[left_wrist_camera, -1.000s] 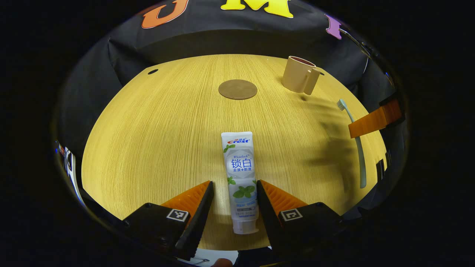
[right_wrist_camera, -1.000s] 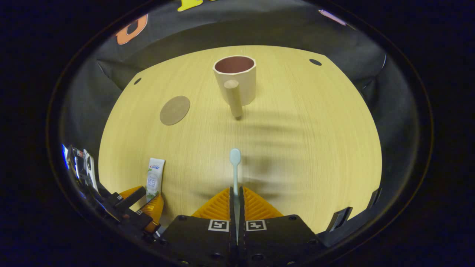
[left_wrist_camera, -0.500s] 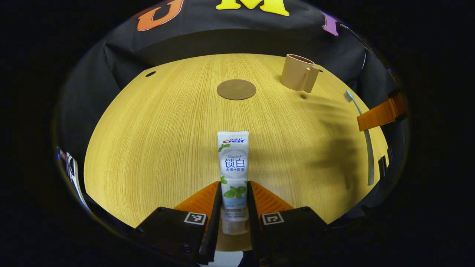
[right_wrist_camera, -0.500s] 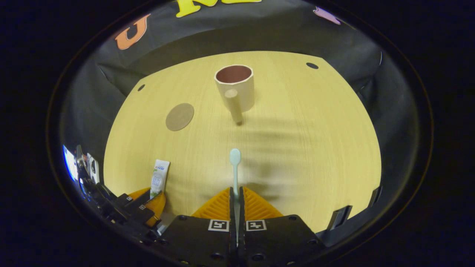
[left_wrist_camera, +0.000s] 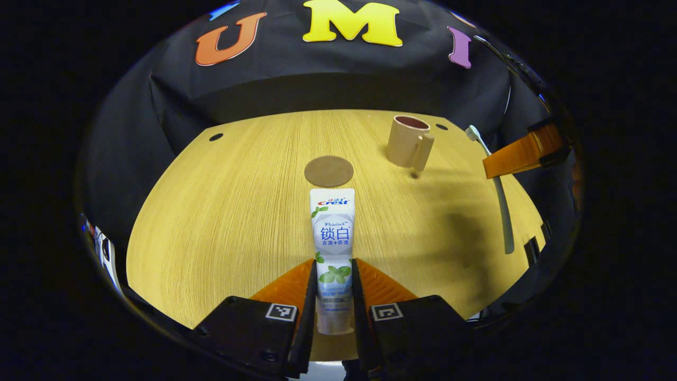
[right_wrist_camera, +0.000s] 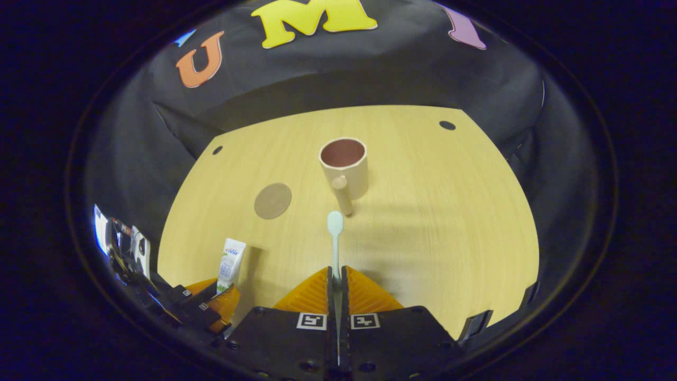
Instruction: Put the toothbrush and toothpaste on the desktop into the cup, then pick up the cup and place it on the coaster on the desktop.
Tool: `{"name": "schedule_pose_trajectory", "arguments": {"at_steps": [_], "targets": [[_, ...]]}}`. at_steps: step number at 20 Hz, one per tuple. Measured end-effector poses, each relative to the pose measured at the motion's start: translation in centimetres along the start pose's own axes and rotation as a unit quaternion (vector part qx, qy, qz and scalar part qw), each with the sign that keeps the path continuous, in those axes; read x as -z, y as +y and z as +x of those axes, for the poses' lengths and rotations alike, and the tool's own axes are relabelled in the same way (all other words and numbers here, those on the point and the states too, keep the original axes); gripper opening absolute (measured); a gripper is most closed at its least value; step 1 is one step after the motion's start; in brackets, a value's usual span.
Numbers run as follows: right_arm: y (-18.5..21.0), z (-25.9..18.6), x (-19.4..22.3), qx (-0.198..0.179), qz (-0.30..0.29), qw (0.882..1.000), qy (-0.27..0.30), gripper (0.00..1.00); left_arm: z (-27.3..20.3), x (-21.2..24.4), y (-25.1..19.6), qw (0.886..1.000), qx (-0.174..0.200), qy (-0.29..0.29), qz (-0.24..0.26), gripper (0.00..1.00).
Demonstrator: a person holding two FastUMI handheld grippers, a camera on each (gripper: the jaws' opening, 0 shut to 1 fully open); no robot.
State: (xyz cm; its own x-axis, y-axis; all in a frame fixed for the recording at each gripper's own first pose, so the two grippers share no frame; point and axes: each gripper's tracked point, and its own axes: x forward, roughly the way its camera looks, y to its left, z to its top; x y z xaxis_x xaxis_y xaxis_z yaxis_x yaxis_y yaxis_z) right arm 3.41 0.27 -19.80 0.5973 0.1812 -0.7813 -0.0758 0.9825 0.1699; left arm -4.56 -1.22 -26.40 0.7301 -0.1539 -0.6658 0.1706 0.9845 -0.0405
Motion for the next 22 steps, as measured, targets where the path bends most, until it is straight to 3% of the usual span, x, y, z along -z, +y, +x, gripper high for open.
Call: {"name": "schedule_pose_trajectory", "arguments": {"at_steps": [7,12,18,22], "targets": [[1.3,-0.9,-11.1,-0.033,-0.013,0.991,-0.13,0.02,-2.7,-10.1,1.8,0.992,-0.031,-0.119,-0.02,0.37],[1.9,0.0,-19.9,-0.053,-0.017,0.971,-0.232,0.02,-3.9,-14.4,2.9,0.983,-0.063,-0.171,-0.033,0.36],[1.3,3.9,-24.1,-0.072,-0.011,0.953,-0.294,0.02,-4.3,-17.2,3.4,0.974,-0.094,-0.202,-0.046,0.36],[1.2,7.7,-23.1,-0.071,-0.022,0.953,-0.292,0.02,-3.9,-18.3,3.6,0.97,-0.11,-0.209,-0.05,0.36]]}}
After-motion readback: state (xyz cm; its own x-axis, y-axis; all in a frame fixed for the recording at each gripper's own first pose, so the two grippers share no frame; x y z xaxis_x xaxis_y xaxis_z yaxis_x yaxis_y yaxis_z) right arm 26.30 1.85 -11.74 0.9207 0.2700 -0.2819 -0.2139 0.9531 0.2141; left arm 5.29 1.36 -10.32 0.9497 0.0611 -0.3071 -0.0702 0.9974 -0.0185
